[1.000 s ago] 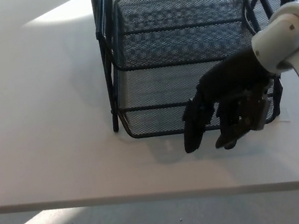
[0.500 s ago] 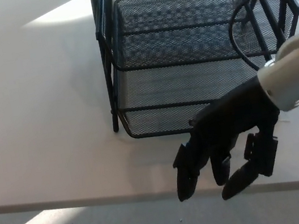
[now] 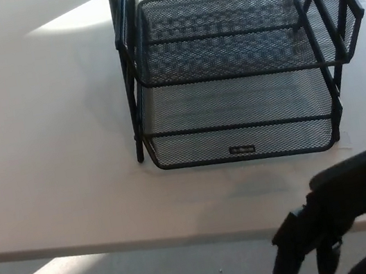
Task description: A balck drawer is kept on the middle of the table and the robot uses its right hand to push it back away from the robot
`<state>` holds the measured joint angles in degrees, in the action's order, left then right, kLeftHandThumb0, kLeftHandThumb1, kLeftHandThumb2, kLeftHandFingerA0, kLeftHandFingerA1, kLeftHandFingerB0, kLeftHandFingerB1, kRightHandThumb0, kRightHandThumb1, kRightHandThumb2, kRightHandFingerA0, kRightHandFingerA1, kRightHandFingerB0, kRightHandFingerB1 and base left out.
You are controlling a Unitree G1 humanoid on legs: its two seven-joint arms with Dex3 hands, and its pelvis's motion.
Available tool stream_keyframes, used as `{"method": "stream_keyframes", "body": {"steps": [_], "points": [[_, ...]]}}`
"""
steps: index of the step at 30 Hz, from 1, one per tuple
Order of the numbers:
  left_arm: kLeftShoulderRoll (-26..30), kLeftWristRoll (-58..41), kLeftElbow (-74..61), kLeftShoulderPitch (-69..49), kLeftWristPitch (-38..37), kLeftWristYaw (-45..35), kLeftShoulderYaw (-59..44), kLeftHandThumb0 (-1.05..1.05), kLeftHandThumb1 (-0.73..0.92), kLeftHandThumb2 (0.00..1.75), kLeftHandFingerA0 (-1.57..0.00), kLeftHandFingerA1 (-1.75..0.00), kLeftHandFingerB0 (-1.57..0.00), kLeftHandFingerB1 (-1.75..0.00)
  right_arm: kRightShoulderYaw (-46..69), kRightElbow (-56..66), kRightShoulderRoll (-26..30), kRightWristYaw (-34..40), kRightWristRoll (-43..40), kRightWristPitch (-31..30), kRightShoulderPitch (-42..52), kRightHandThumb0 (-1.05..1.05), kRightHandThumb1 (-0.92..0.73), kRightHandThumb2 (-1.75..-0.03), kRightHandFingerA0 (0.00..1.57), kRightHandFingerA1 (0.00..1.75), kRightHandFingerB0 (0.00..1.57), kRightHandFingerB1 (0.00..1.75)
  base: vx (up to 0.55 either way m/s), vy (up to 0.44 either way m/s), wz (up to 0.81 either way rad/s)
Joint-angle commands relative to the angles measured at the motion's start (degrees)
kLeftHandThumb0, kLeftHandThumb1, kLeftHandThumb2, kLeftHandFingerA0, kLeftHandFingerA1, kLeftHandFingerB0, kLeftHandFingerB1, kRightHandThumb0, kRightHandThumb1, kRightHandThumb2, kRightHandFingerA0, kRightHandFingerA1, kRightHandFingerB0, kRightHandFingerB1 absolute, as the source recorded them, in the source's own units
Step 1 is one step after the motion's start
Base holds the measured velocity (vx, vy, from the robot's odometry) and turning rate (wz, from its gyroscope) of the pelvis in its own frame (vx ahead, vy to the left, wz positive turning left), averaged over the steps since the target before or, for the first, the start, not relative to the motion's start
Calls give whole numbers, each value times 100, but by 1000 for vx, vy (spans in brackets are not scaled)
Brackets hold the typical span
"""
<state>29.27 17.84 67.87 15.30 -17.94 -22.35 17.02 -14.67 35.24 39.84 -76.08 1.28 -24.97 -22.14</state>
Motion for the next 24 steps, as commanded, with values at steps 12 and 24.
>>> {"method": "stream_keyframes", "body": {"steps": [12, 24], "points": [[96, 55, 32, -29, -16, -24, -37, -55, 74, 63, -52, -39, -36, -33, 1372, -1558, -46, 1772, 503, 1366, 3210, -54, -78, -65, 50, 39, 33, 33, 0, 0, 0], [134, 55, 21, -77, -89, -2, -42, -55, 75, 63, -50, -38, -35, -33, -470, -3507, -338, 4435, 3283, 671, 2806, -45, -77, -63, 54, 43, 40, 36, 0, 0, 0]]}}
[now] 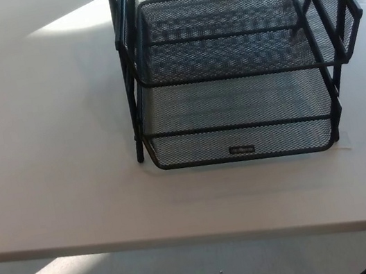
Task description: A balck drawer is kept on the middle of the table and the robot uses its right hand to push it back away from the robot
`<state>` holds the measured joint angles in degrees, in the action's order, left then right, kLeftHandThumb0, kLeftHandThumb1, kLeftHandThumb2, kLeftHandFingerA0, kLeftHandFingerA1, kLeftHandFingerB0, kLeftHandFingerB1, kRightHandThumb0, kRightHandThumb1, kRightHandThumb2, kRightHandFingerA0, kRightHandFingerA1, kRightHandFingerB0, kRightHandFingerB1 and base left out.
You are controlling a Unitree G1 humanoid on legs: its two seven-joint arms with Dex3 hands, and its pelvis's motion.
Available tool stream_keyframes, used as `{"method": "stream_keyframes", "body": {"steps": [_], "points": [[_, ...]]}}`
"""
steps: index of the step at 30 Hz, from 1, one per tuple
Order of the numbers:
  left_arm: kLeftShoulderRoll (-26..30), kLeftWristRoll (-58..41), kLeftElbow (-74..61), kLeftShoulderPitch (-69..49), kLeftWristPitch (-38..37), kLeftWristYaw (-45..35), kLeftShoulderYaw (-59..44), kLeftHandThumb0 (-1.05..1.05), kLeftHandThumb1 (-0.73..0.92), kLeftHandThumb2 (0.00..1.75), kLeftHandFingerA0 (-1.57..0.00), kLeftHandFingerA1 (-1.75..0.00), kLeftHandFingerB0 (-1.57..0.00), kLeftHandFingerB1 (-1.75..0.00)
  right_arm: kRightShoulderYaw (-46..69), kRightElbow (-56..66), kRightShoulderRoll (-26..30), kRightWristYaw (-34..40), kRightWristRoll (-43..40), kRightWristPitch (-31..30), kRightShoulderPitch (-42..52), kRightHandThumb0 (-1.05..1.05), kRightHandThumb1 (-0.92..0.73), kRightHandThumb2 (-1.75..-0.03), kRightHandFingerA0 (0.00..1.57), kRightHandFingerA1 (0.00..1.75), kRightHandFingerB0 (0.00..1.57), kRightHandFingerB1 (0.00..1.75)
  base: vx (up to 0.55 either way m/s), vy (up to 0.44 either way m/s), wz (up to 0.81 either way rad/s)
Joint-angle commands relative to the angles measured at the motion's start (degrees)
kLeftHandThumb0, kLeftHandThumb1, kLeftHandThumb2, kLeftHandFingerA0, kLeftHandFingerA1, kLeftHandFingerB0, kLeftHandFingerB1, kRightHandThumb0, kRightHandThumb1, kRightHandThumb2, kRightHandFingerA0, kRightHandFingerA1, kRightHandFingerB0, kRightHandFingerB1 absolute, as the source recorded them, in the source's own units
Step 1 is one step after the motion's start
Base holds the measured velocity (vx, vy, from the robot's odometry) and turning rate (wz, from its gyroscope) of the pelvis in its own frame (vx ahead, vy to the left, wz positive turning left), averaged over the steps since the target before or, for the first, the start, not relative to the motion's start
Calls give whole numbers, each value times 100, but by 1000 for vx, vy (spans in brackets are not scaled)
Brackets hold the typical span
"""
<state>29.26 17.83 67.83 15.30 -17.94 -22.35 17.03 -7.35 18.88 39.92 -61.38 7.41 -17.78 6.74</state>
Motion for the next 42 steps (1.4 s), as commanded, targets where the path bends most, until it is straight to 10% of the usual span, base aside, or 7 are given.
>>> {"method": "stream_keyframes", "body": {"steps": [1, 7, 8, 10, 13, 42], "points": [[129, 56, 34, -73, -74, -3, -41, -55, 75, 63, -50, -38, -35, -33, -1343, -2164, -405, 3139, 2767, -98, -178, -45, -77, -63, 54, 43, 40, 36, 0, 0, 0], [104, 79, 49, -78, -36, 39, -22, -56, 75, 63, -51, -39, -33, -33, -2097, -4209, -950, 3899, 2994, -248, -754, -46, -77, -64, 61, 46, 46, 38, 0, 0, 0], [117, 73, 48, -62, -42, 2, -25, -54, 75, 63, -51, -39, -33, -33, -2109, -4553, -1035, 3800, 2843, -239, -871, -44, -76, -62, 65, 116, 67, 51, 0, 0, 0], [123, 71, 47, -55, -45, -13, -26, -54, 75, 63, -51, -39, -33, -33, -2137, -4751, -1077, 3788, 2764, -225, -946, -44, -76, -62, 65, 116, 67, 51, 0, 0, 0], [128, 42, 43, -68, -60, -8, -54, -56, 74, 63, -52, -39, -35, -33, -2144, -5237, -1169, 3804, 2588, -48, -1114, -43, -76, -63, 62, 45, 53, 42, 0, 0, 0], [120, 41, 51, -35, -95, -41, -56, -56, 75, 63, -51, -39, -35, -33, -2336, -7261, -1545, 3983, 2034, 906, -1925, -47, -78, -64, 63, 46, 52, 40, 0, 0, 0]]}}
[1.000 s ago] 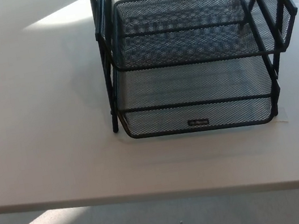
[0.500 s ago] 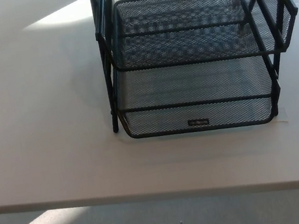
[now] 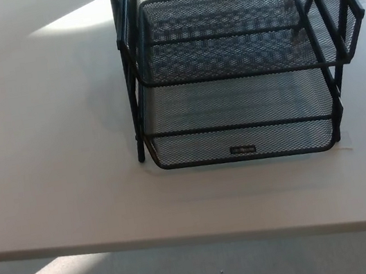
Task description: A balck drawer is kept on the middle of the table and the robot uses its right hand to push it back away from the robot
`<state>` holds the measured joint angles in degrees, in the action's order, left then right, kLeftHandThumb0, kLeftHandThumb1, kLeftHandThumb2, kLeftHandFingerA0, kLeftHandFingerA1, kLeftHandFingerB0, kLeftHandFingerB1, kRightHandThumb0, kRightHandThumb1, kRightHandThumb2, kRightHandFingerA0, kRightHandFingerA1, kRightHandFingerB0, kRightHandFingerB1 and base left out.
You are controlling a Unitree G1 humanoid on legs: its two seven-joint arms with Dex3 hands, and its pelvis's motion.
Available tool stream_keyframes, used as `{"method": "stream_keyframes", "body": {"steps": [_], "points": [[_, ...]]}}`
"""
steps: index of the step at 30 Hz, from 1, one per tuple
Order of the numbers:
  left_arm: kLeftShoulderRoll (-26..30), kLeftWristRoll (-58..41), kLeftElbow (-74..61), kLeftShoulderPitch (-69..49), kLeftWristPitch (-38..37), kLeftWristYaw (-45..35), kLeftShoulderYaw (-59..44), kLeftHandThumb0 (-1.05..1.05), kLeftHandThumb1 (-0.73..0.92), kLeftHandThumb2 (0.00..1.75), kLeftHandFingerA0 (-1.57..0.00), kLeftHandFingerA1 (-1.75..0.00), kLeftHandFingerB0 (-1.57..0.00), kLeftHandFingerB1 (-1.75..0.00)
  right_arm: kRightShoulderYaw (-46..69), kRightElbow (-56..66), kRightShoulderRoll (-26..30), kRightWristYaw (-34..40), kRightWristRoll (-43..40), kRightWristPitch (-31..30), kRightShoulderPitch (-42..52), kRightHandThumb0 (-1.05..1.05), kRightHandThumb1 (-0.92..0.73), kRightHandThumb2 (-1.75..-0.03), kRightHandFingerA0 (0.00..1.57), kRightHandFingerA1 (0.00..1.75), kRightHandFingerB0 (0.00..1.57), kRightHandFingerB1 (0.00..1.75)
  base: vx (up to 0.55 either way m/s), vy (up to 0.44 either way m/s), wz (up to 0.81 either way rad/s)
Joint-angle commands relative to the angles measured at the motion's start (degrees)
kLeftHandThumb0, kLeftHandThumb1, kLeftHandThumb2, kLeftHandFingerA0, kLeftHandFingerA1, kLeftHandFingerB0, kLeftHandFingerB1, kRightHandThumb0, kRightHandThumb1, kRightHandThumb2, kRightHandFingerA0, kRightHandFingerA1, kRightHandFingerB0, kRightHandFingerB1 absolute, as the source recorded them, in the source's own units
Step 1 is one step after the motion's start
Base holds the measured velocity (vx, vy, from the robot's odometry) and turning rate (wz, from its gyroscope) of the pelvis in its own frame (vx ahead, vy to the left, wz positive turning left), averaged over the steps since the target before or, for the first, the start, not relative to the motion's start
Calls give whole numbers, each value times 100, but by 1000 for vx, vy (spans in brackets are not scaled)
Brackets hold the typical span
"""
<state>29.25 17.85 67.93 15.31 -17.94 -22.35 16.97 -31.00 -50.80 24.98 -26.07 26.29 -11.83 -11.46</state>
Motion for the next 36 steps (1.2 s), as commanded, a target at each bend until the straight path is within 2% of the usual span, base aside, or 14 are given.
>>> {"method": "stream_keyframes", "body": {"steps": [1, 25, 27, 31, 32, 33, 34, 36], "points": [[120, 45, 37, -36, -92, -34, -47, -56, 75, 63, -52, -39, -35, -33, 34, -343, -59, 465, 149, 354, -121, -47, -78, -64, 63, 46, 52, 40, 0, 0, 0], [136, 98, 35, -2, -63, -32, -11, -57, 75, 63, -51, -39, -34, -33, 86, -758, -116, 524, 142, 705, -241, -48, -78, -64, 64, 45, 50, 39, 0, 0, 0], [134, 53, 46, -10, -96, -77, -46, -58, 71, 63, -49, -40, -32, -33, 134, -812, -139, 475, 90, 679, -262, -48, -78, -64, 61, 44, 48, 38, 0, 0, 0], [133, 33, 37, -17, -112, -91, -64, -56, 74, 63, -53, -40, -34, -33, 118, -760, -123, 478, 129, 684, -245, -48, -78, -64, 62, 44, 49, 38, 0, 0, 0], [131, 32, 38, -15, -103, -94, -66, -61, 62, 90, -47, -53, -30, -46, 115, -774, -123, 479, 134, 697, -249, -47, -79, -64, 62, 44, 49, 38, 0, 0, 0], [129, 36, 39, -13, -92, -95, -66, -61, 62, 90, -47, -53, -30, -46, 113, -792, -124, 475, 136, 711, -256, -47, -79, -64, 62, 44, 49, 38, 0, 0, 0], [130, 73, 39, -3, -64, -72, -40, -56, 75, 63, -49, -38, -34, -33, 135, -773, -125, 456, 112, 695, -248, -47, -78, -64, 61, 44, 49, 38, 0, 0, 0], [130, 90, 39, 0, -52, -63, -30, -56, 75, 63, -49, -38, -34, -33, 145, -765, -125, 448, 102, 688, -245, -47, -78, -64, 61, 44, 49, 38, 0, 0, 0]]}}
